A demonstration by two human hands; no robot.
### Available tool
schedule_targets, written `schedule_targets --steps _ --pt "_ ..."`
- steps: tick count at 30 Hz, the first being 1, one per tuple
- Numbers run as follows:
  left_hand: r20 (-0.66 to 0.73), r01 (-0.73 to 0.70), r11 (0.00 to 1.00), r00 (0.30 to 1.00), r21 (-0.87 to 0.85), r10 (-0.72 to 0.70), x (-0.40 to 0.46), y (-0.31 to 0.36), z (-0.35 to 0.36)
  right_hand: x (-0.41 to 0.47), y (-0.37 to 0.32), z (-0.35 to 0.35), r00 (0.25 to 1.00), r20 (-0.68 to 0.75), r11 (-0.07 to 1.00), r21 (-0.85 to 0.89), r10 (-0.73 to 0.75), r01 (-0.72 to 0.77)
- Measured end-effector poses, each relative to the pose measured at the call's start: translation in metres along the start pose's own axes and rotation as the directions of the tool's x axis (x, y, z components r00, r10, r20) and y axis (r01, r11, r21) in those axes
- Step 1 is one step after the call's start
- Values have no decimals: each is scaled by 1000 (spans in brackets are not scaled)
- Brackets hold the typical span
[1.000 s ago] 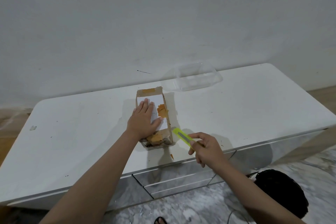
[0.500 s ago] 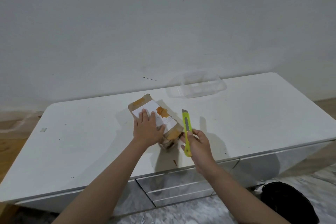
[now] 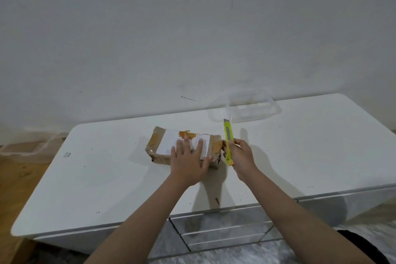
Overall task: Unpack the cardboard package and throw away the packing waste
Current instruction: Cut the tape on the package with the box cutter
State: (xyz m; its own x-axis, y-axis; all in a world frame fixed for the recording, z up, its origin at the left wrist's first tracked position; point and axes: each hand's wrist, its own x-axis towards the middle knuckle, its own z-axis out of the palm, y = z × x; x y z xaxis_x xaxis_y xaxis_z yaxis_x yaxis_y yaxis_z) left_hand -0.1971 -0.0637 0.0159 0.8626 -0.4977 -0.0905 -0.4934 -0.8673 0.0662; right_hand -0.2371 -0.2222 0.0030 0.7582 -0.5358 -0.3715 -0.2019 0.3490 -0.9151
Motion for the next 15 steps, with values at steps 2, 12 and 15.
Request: schedule_targets --steps 2,12,15 --pt "6 -53 998 999 22 53 3 -3 0 -5 -4 -6 999 22 998 -46 -31 32" --pt "-2 -345 935 938 -85 346 26 -23 4 -36 -13 -47 994 26 922 -372 -106 108" --pt "-27 -325 940 946 -104 324 27 -22 8 -36 -13 -45 996 37 922 -377 -78 87"
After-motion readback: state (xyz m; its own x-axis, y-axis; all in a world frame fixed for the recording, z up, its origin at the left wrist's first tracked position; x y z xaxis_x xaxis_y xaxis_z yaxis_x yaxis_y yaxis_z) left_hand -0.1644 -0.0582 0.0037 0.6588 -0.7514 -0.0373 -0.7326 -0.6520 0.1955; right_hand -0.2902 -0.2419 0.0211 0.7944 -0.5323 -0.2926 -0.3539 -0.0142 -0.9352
